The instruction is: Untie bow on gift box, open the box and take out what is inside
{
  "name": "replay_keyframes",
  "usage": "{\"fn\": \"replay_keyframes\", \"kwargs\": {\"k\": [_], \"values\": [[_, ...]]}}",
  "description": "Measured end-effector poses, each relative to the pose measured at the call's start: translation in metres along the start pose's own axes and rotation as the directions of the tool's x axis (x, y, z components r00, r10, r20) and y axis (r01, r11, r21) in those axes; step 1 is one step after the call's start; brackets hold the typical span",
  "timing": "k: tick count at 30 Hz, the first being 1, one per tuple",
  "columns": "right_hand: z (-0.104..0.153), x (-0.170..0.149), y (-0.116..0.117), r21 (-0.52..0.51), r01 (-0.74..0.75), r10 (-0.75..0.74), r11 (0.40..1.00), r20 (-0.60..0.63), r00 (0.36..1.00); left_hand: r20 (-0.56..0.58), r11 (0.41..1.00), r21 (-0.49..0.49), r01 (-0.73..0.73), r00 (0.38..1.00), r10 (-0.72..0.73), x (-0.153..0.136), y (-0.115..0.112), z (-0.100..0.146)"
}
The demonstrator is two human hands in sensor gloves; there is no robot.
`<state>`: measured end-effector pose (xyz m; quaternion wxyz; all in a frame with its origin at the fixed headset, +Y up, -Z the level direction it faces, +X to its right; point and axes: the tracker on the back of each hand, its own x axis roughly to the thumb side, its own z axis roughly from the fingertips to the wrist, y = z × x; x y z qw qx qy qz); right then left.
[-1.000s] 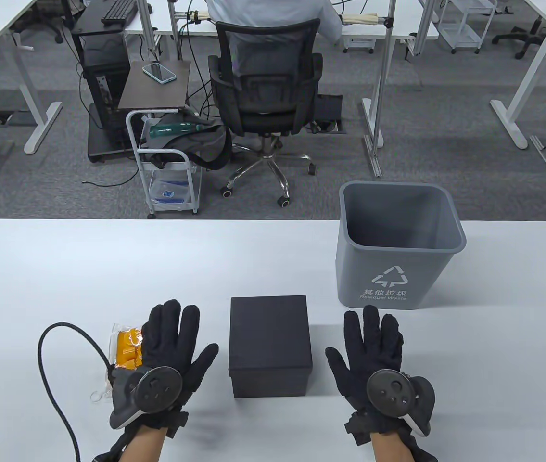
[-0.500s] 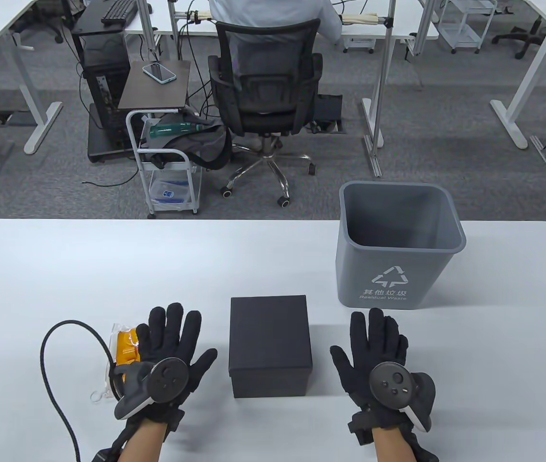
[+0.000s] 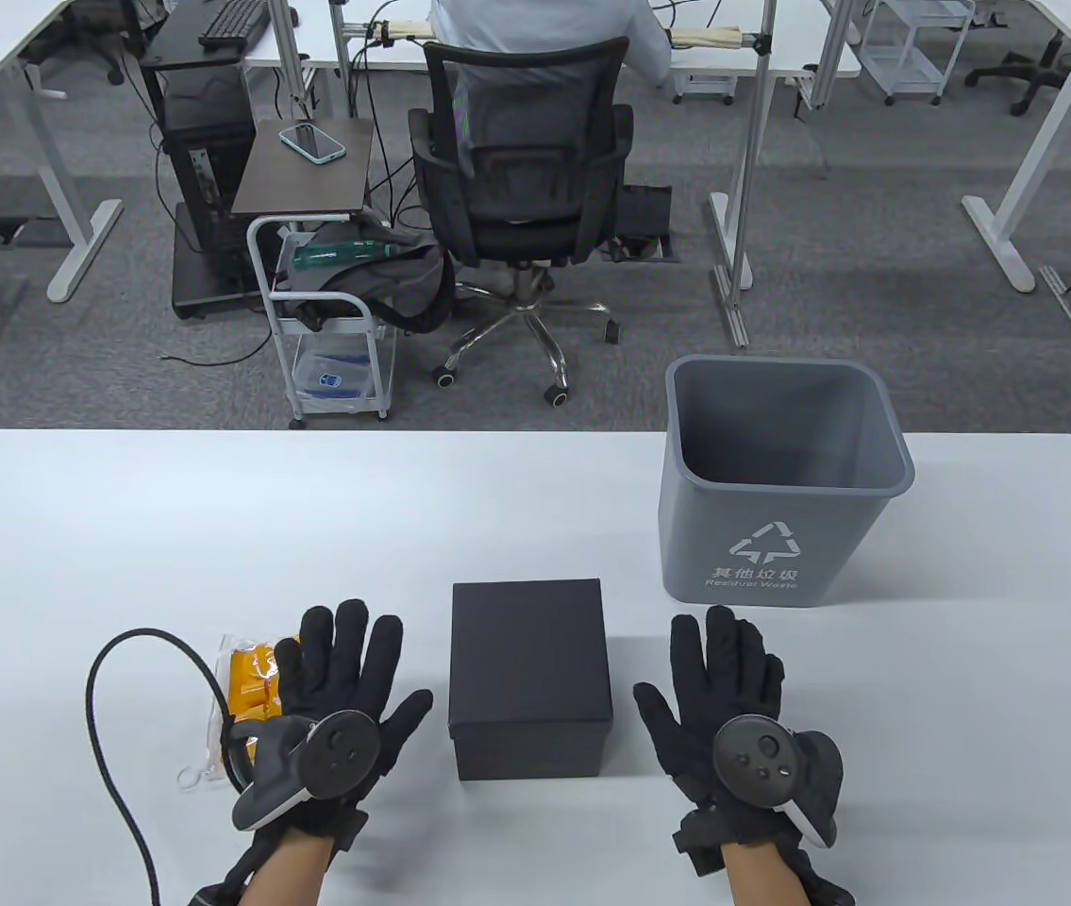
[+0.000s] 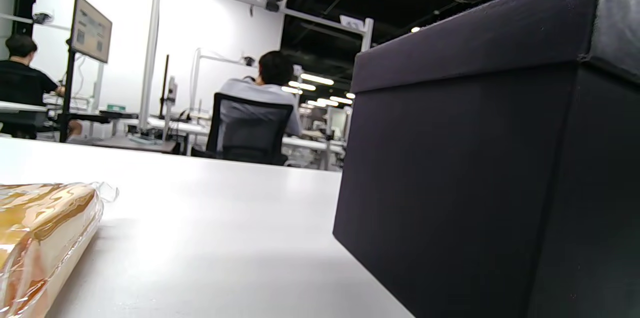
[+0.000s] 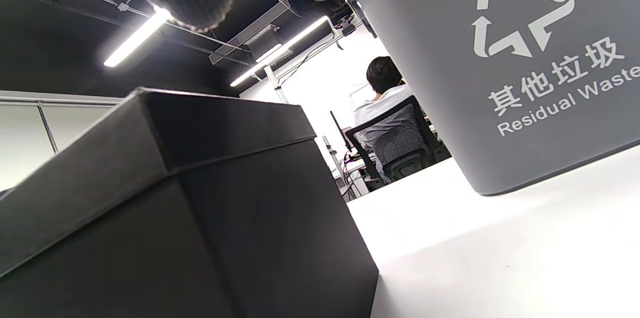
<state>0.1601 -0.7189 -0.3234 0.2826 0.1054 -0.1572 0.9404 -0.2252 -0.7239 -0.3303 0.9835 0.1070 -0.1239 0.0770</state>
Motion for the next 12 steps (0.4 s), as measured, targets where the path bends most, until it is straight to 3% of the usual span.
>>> {"fn": "replay_keyframes", "kwargs": {"k": [12], "values": [[0.0009,-0.0018,0.0016,0.007,0.016,-0.016,1.0,-0.017,1.0,0.0,1.0,-0.016,-0.002,1.0,0.002,0.0028,-0.0006,0.0009]]}}
